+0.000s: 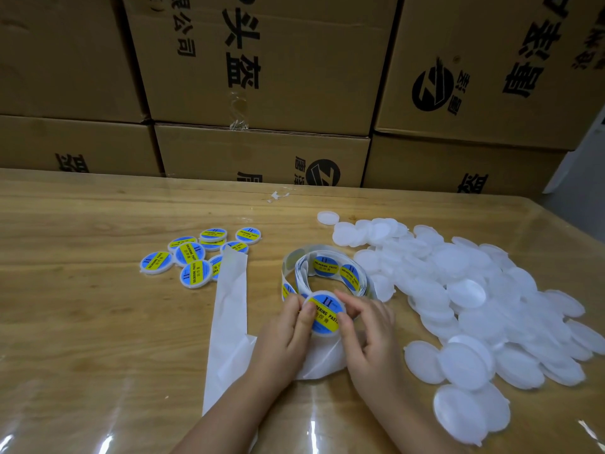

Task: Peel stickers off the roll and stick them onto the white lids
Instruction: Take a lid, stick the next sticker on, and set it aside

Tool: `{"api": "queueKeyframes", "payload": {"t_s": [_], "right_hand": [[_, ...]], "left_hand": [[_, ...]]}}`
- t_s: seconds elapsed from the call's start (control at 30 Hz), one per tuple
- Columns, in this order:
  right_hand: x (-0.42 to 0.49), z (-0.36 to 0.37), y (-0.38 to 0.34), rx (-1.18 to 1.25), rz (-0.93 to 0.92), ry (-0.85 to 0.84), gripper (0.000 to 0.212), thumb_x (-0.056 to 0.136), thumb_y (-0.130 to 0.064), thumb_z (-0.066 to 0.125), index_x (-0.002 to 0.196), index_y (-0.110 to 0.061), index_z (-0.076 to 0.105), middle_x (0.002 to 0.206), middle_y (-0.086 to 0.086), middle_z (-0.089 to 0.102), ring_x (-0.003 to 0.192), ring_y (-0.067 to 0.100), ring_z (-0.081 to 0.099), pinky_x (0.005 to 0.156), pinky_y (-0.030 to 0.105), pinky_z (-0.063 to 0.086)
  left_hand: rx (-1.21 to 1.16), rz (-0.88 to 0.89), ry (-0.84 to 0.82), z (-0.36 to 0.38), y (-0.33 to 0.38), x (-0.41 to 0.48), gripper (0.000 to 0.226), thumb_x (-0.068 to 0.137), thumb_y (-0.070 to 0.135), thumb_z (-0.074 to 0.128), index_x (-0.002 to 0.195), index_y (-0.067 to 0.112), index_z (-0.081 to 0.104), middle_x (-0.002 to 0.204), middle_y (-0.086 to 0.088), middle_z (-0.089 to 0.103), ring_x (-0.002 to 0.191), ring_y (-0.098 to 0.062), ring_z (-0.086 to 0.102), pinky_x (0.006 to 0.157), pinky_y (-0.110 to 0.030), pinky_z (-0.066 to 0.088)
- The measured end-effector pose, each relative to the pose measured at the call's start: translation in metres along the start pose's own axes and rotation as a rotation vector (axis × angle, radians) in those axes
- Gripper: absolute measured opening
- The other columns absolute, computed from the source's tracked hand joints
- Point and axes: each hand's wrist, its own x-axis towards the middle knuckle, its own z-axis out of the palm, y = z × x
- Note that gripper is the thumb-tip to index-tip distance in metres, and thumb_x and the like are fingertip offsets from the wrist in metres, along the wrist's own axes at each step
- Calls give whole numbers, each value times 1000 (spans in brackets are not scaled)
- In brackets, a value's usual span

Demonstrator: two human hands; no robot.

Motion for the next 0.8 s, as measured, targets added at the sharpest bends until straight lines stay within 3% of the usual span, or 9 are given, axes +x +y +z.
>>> {"api": "queueKeyframes", "payload": {"t_s": [0.13, 0.27, 0.37, 0.47, 0.53, 0.6, 0.7, 0.8], "right_hand": [[0, -1, -1, 41, 41, 22, 20, 93, -35, 44, 107, -44, 53, 109, -27, 57, 105, -1, 49, 88, 20, 39], [1, -1, 1, 61, 94, 62, 16, 92, -40, 44, 97, -50, 55, 102, -28, 59, 101, 2, 51, 84, 9, 38], [1, -2, 5, 57, 130, 83, 15, 91, -43, 45, 96, -54, 54, 97, -23, 59, 97, 4, 52, 79, 9, 38], [3, -1, 9, 33, 132, 90, 17, 91, -42, 44, 98, -54, 53, 95, -23, 57, 93, 5, 51, 79, 15, 39], [5, 0, 9, -5, 132, 49, 20, 91, -41, 43, 106, -47, 54, 96, -23, 59, 94, 5, 51, 84, 27, 42], [6, -1, 7, -113, 75, -41, 27, 89, -39, 44, 108, -31, 61, 99, -19, 63, 95, 7, 54, 91, 39, 41], [3, -2, 6, -355, -126, -237, 39, 83, -50, 52, 114, -28, 62, 106, -16, 59, 103, 9, 52, 109, 43, 21], [0, -1, 7, -458, -211, -323, 51, 76, -56, 60, 120, -29, 58, 105, -10, 54, 102, 12, 51, 109, 47, 21]], "left_hand": [[73, 6, -38, -1, 0, -1, 43, 85, 62, 30, 76, 21, 43, 65, 15, 51, 59, -7, 48, 62, -44, 41], [137, 29, -85, 0, -1, -2, 49, 85, 62, 31, 81, 17, 49, 76, 4, 58, 66, -13, 55, 66, -46, 44], [20, 32, -118, -1, 1, 0, 42, 85, 53, 42, 80, 14, 57, 73, -1, 59, 68, -17, 55, 67, -45, 46], [-151, 24, -112, -6, 4, 9, 22, 87, 35, 58, 81, 16, 66, 72, -1, 61, 66, -16, 55, 65, -30, 46], [-273, -33, -6, -14, 3, 16, 10, 90, 20, 62, 84, 15, 69, 68, 3, 64, 63, -6, 57, 63, -18, 46], [-341, -101, 165, -27, -1, 25, 15, 91, 9, 57, 83, 15, 68, 64, 4, 66, 61, -3, 60, 62, -13, 46], [-396, -190, 365, -56, -12, 36, 18, 92, 9, 54, 81, 16, 67, 66, 4, 69, 65, -4, 65, 60, -11, 47], [-419, -264, 441, -77, -24, 40, 14, 93, 13, 56, 87, 18, 67, 67, 7, 69, 67, -4, 66, 63, -16, 46]]}}
